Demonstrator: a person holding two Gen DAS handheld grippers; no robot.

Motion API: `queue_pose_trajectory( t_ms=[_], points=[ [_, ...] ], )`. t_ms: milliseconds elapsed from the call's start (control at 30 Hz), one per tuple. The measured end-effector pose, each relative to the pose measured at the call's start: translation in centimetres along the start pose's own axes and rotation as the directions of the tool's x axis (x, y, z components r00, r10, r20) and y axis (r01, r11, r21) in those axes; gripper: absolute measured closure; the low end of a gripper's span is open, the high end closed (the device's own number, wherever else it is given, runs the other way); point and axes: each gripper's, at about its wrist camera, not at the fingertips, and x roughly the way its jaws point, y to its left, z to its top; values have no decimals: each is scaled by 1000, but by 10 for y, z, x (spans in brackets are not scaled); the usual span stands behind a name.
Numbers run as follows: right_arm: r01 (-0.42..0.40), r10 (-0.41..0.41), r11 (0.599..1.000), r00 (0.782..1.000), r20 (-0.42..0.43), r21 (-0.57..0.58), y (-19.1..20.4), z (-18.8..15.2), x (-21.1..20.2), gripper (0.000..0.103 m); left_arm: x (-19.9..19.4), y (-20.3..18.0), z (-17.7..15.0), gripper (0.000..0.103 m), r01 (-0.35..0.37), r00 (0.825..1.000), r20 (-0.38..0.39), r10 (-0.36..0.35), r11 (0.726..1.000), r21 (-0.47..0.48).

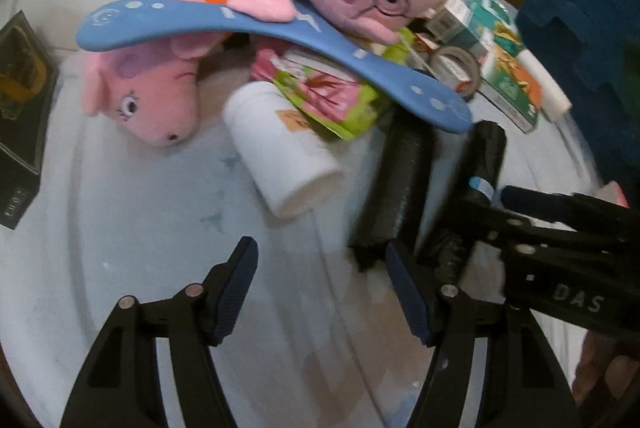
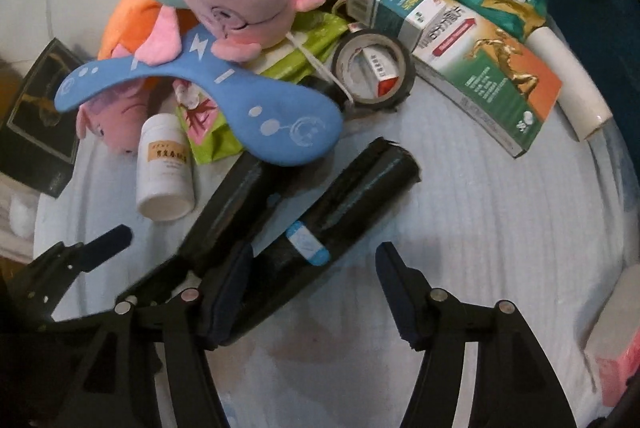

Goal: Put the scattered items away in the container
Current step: 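Grasp one black trash-bag roll with the right tool while the left grasps the other roll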

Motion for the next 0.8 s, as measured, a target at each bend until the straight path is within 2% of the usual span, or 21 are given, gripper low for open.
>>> queue_pose_trajectory(
  t_ms=[67, 167, 200, 233, 267, 367, 533, 667, 700, 800],
  points=[
    [-7, 7, 1000, 1000, -17, -13, 1, -4, 5, 40, 5, -2, -5, 37, -14, 1000, -17, 14, 1000, 7],
    [73, -75, 992, 997, -11, -100, 2, -10, -1, 43, 11, -8, -12, 37, -8, 999, -49, 8, 1000, 13],
    [107, -109, 986, 994, -4, -129, -1, -12, -6, 46, 9, -11, -13, 37, 1, 999, -43, -1, 1000, 13],
    [141, -142, 979, 990, 3, -144, -6, -13, -10, 58, 6, -15, -13, 37, 12, 999, -35, -11, 1000, 12],
    [175, -175, 973, 984, 10, -154, -13, -14, -14, 65, 3, -20, -12, 37, 17, 1000, -26, -17, 1000, 14],
    [242, -241, 959, 970, 20, -148, -41, -13, -25, 71, -4, -41, -2, 37, 18, 1000, 12, -18, 999, 41],
    [185, -183, 978, 983, 29, -98, -79, -10, -35, 71, 13, -67, 19, 37, -29, 999, 20, 28, 996, 81],
    [120, -117, 990, 992, 43, -80, -92, -10, -38, 70, 40, -81, 37, 37, -106, 994, -2, 107, 987, 121],
    [104, -101, 992, 994, 46, -74, -95, -10, -38, 70, 46, -81, 40, 37, -104, 994, -10, 106, 987, 119],
    [94, -90, 993, 994, 60, -65, -102, -6, -35, 58, 55, -76, 52, 35, -54, 998, -15, 55, 995, 84]
  ],
)
